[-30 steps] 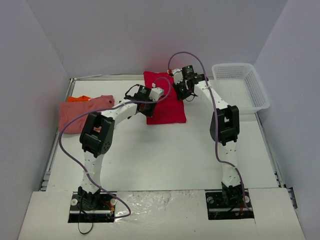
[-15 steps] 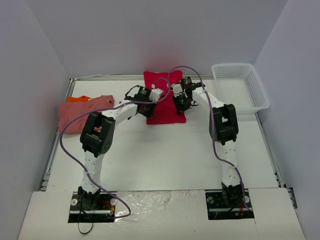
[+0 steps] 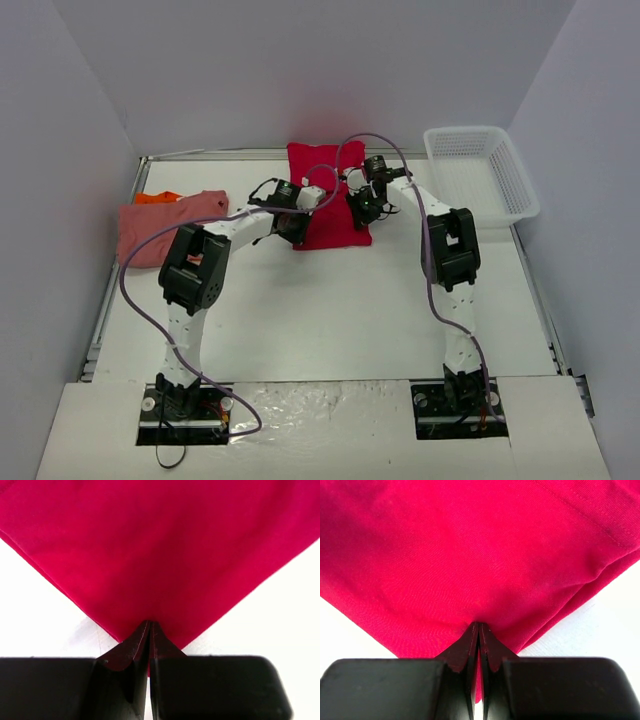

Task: Fold and stack the t-shirts
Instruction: Fold the folded rectangular tshirt in 1/3 of the way, then grab one side of the 2/3 rectangular tshirt with both arms

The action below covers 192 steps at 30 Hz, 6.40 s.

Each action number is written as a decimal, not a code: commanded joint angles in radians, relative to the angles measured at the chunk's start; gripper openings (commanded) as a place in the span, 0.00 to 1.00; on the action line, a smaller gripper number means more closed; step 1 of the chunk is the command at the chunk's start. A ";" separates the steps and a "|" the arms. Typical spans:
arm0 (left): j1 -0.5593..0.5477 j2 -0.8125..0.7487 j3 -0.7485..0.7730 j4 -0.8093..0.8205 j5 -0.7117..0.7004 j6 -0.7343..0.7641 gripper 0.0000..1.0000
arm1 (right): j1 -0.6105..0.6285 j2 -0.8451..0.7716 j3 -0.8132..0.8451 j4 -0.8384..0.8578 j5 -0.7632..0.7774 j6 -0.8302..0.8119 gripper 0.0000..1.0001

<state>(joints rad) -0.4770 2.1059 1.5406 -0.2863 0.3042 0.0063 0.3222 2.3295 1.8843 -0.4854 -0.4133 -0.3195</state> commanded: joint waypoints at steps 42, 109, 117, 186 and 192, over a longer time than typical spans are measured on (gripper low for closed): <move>-0.048 -0.245 -0.310 -0.168 0.108 0.141 0.02 | 0.109 -0.133 -0.381 -0.137 -0.038 -0.067 0.00; -0.133 -0.626 -0.296 -0.366 -0.094 0.523 0.27 | 0.022 -0.278 -0.085 -0.434 -0.144 -0.173 0.22; -0.299 -0.695 -0.566 -0.231 -0.255 0.626 0.27 | -0.138 -0.354 -0.053 -0.395 -0.119 -0.147 0.54; -0.345 -0.744 -0.694 -0.033 -0.277 0.498 0.02 | -0.131 -0.611 -0.433 -0.343 -0.146 -0.190 0.42; -0.338 -0.690 -0.695 -0.019 -0.270 0.483 0.02 | -0.074 -0.543 -0.482 -0.447 -0.266 -0.277 0.32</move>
<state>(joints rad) -0.8204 1.4078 0.8238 -0.2916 0.0082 0.5125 0.2363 1.7638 1.4208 -0.8280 -0.6018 -0.5335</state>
